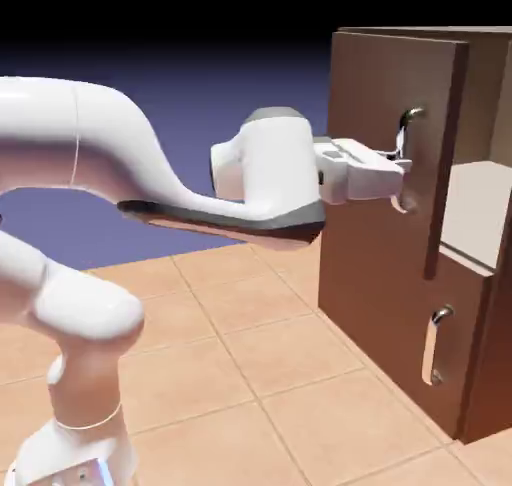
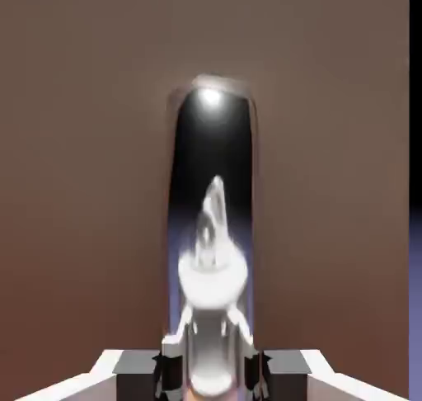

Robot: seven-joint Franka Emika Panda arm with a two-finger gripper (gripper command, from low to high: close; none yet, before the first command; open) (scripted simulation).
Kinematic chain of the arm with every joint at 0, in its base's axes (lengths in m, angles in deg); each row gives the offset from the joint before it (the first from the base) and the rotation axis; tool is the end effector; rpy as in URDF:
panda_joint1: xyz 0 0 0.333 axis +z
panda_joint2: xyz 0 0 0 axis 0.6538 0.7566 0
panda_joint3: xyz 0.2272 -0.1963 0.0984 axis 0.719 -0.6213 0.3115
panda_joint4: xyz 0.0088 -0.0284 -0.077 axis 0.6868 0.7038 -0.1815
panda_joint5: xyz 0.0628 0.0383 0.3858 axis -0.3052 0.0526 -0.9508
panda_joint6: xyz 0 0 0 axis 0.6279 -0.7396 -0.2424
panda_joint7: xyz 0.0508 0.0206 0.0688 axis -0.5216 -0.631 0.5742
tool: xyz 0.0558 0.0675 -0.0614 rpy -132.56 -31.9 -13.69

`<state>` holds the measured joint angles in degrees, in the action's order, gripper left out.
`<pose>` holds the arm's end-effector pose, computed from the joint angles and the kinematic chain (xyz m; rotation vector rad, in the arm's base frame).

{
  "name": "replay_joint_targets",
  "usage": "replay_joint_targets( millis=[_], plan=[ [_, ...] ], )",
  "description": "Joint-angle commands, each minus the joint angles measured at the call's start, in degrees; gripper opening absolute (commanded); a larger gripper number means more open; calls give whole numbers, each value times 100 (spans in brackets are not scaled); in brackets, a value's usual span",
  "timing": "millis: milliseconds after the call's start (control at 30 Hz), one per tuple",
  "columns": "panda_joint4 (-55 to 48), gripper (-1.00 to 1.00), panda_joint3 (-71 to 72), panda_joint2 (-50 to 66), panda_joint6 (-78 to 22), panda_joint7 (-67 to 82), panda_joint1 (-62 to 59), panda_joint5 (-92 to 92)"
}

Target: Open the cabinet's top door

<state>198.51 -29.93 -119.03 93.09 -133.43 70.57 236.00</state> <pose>0.3767 -0.0965 0.5455 -1.7330 0.9689 -1.9123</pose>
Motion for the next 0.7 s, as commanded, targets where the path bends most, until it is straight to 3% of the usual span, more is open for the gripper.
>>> replay_joint_targets(
  millis=[0,367,667],
  plan=[
    [114,-100,189,-28,-36,0,-207,-121],
    [1133,-100,2357,-570,-32,0,-2491,-1541],
    [1623,-100,4040,-1284,617,-15,-4360,-2786]
  ],
)
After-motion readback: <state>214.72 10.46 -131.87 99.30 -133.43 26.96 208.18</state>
